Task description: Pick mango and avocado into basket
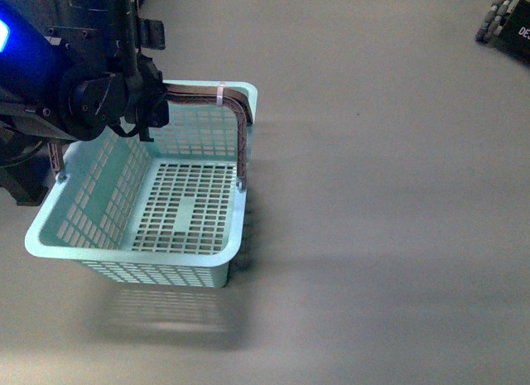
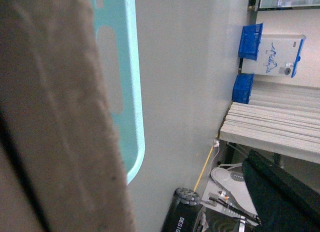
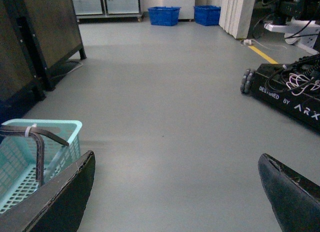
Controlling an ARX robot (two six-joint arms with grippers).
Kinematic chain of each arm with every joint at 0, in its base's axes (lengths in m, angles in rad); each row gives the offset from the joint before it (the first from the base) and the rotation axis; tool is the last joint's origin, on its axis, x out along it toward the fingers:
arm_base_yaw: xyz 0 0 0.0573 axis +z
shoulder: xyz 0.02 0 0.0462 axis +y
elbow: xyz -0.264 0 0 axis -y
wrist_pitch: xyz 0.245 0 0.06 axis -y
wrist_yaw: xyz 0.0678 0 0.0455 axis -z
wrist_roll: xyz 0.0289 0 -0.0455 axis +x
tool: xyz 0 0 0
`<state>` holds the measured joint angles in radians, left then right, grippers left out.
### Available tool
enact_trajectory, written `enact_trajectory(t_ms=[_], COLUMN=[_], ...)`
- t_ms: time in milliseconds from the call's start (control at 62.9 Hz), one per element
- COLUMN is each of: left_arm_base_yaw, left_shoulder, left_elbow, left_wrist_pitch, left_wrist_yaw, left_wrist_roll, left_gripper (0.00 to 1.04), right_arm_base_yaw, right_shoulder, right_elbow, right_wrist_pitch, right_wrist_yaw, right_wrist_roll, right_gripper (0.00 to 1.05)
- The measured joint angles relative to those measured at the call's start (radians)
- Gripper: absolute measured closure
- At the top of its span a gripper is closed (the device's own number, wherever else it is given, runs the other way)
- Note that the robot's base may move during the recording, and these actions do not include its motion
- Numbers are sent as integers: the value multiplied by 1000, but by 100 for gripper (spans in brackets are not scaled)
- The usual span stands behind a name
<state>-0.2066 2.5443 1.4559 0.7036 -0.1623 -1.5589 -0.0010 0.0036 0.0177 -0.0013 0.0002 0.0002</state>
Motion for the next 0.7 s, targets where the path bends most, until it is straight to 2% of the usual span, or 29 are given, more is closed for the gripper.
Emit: enact_trajectory(t_ms=[127, 286, 508, 699], left_arm_base_yaw=[-3, -10, -20, -16], left_shoulder=[-2, -56, -302, -745], left_elbow=[-24, -96, -284, -573], left_wrist_pitch=[5, -21, -29, -72], left_wrist_yaw=[-7, -75, -108, -139], left_wrist_roll=[-3, 13, 131, 245], left_gripper=[61, 91, 91, 91], right_arm_base_yaw=[0, 0, 0, 0], right_shoulder=[0, 0, 0, 0], right_elbow=[0, 0, 0, 0], right_wrist_pitch=[0, 0, 0, 0], right_wrist_yaw=[0, 0, 0, 0], right_wrist_roll=[0, 0, 0, 0], right_gripper=[9, 9, 9, 9])
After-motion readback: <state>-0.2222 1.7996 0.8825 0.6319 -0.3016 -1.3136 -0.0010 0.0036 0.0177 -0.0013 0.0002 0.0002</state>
